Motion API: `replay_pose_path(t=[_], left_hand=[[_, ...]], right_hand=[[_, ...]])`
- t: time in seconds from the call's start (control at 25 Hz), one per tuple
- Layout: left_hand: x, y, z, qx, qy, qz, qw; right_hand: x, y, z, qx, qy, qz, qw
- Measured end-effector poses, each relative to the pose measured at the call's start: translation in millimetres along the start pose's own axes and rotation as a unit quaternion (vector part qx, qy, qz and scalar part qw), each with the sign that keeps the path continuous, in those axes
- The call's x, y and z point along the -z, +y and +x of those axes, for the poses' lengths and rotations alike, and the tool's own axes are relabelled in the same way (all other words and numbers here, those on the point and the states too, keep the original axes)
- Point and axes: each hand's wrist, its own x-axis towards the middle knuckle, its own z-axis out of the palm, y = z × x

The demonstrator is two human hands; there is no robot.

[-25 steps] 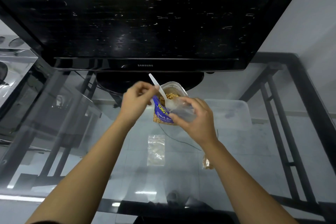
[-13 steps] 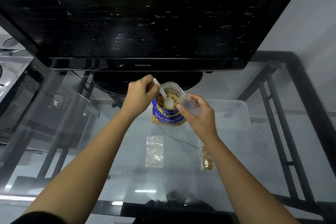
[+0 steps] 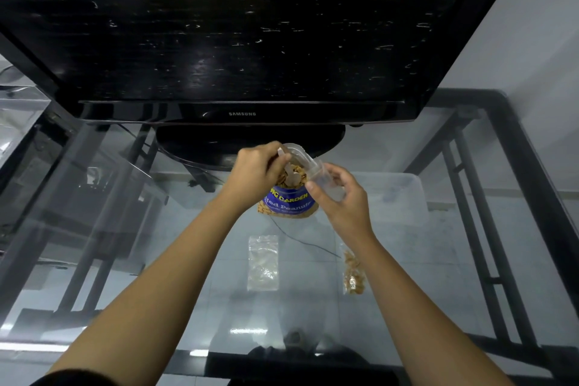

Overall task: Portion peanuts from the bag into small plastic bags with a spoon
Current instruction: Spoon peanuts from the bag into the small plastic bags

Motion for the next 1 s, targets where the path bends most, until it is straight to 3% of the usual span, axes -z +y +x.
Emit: replay_pose_path(t=[0.12,0.2,0.24,0.32,0.4,0.44,0.48,0.6,0.76,1.0], left_hand=[[2.0,-9.2,9.6,0.214,0.04,-0.084,0.972],[4.6,-8.6,11.3,0.284,0.075,-0.12,0.948],[6.1,-4.7,9.7,0.258,0.096,-0.088,0.957],[13.2,4.0,3.7,0.112,0.125,-0.008,0.986],[14.9,1.0,2.4,-0.021,0.044,0.05,0.998],[12.4,-4.1,2.2,-0.03,-0.001,0.061,0.998],[9.3,-9.6,3.5,0.01,-0.016,0.051,0.999],[4.1,-19.1,8.0,0.185,0.036,-0.051,0.981],[4.9,-14.6,2.9,0.235,0.046,-0.113,0.964],[4.2,-20.4,0.6,0.322,0.038,-0.254,0.911]], right_hand=[[-0.4,-2.1,-1.7,-0.002,-0.002,0.012,1.0],[-0.3,-2.5,-2.5,-0.005,-0.007,0.011,1.0],[-0.4,-2.6,-2.6,-0.005,-0.009,0.008,1.0],[0.2,-2.2,-2.6,-0.002,-0.007,0.003,1.0],[0.0,-1.5,-2.0,0.0,-0.005,0.001,1.0],[-0.6,-1.6,-1.9,0.003,-0.005,-0.002,1.0],[-1.0,-1.6,-1.8,0.006,-0.004,-0.005,1.0],[0.1,-1.5,-2.7,0.002,-0.003,-0.006,1.0],[0.4,-1.8,-2.8,-0.002,-0.014,-0.007,1.0],[-0.6,0.8,-1.1,-0.005,-0.016,-0.009,1.0]])
